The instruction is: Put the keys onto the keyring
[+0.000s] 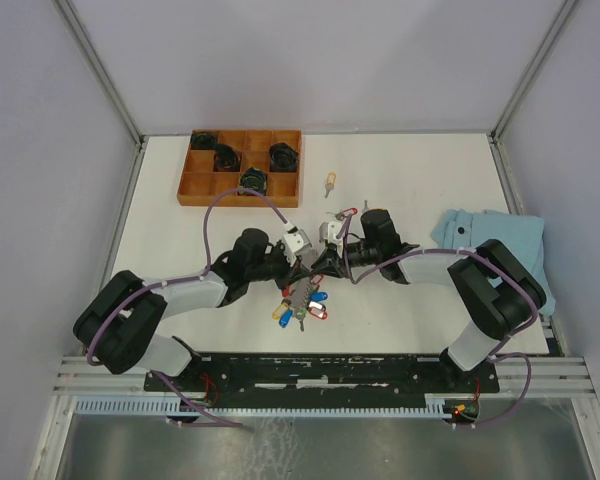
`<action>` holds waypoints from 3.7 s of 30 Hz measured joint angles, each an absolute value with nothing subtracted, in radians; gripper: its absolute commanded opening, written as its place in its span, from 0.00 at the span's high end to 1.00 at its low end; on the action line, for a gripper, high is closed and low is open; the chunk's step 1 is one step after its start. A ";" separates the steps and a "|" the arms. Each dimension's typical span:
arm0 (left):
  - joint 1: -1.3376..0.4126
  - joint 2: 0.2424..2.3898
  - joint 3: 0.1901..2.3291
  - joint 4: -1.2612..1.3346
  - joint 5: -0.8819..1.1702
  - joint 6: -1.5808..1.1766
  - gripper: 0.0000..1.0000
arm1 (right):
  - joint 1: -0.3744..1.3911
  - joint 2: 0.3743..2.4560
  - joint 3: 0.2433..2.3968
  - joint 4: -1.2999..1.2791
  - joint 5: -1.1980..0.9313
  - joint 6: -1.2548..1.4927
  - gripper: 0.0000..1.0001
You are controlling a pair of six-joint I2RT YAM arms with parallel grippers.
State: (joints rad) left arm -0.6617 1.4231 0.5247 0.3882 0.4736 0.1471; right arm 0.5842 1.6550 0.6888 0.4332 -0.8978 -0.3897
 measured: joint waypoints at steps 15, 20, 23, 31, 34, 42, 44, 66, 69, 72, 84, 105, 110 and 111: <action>-0.626 1.422 0.472 0.496 0.509 0.126 0.71 | 0.587 1.655 0.696 0.466 -0.931 -0.351 0.99; -0.548 1.422 0.397 0.640 0.595 0.074 0.67 | 0.582 1.655 0.676 0.572 -0.952 -0.284 0.99; -0.538 1.422 0.379 0.706 0.633 0.050 0.66 | 0.577 1.665 0.656 0.661 -0.967 -0.237 0.99; -0.531 1.422 0.337 0.857 0.680 0.018 0.65 | 0.573 1.748 0.625 0.919 -0.995 -0.087 0.99; -0.528 1.422 0.321 0.888 0.685 0.018 0.64 | 0.573 1.759 0.623 0.959 -0.998 -0.060 0.99; -0.519 1.422 0.284 0.931 0.683 0.032 0.64 | 0.567 1.759 0.622 0.978 -1.027 -0.058 0.99; -0.518 1.422 0.275 0.940 0.684 0.047 0.64 | 0.565 1.759 0.622 0.962 -1.038 -0.072 0.99; -0.518 1.505 0.281 1.021 0.851 0.131 0.68 | 0.562 1.711 0.625 0.739 -1.095 -0.200 0.99; -0.518 1.518 0.291 1.026 0.857 0.131 0.68 | 0.562 1.711 0.626 0.739 -1.099 -0.200 0.99; -0.518 1.539 0.305 1.028 0.866 0.131 0.69 | 0.562 1.711 0.626 0.740 -1.099 -0.199 0.99; -0.518 1.564 0.331 1.020 0.871 0.131 0.82 | 0.562 1.711 0.628 0.743 -1.102 -0.194 0.99; -0.524 1.530 0.370 0.859 0.822 0.132 0.97 | 0.576 1.565 0.676 0.402 -1.024 -0.368 0.73; -0.524 1.512 0.397 0.774 0.787 0.132 0.97 | 0.576 1.514 0.686 0.289 -0.980 -0.434 0.67; -0.525 1.510 0.402 0.757 0.783 0.132 0.97 | 0.576 1.514 0.686 0.271 -0.970 -0.439 0.66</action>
State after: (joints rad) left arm -0.5251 1.5101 0.4019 0.7570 0.7830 0.1322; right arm 0.5762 1.5135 0.6865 0.2710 -0.9699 -0.4393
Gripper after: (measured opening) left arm 0.032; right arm 0.314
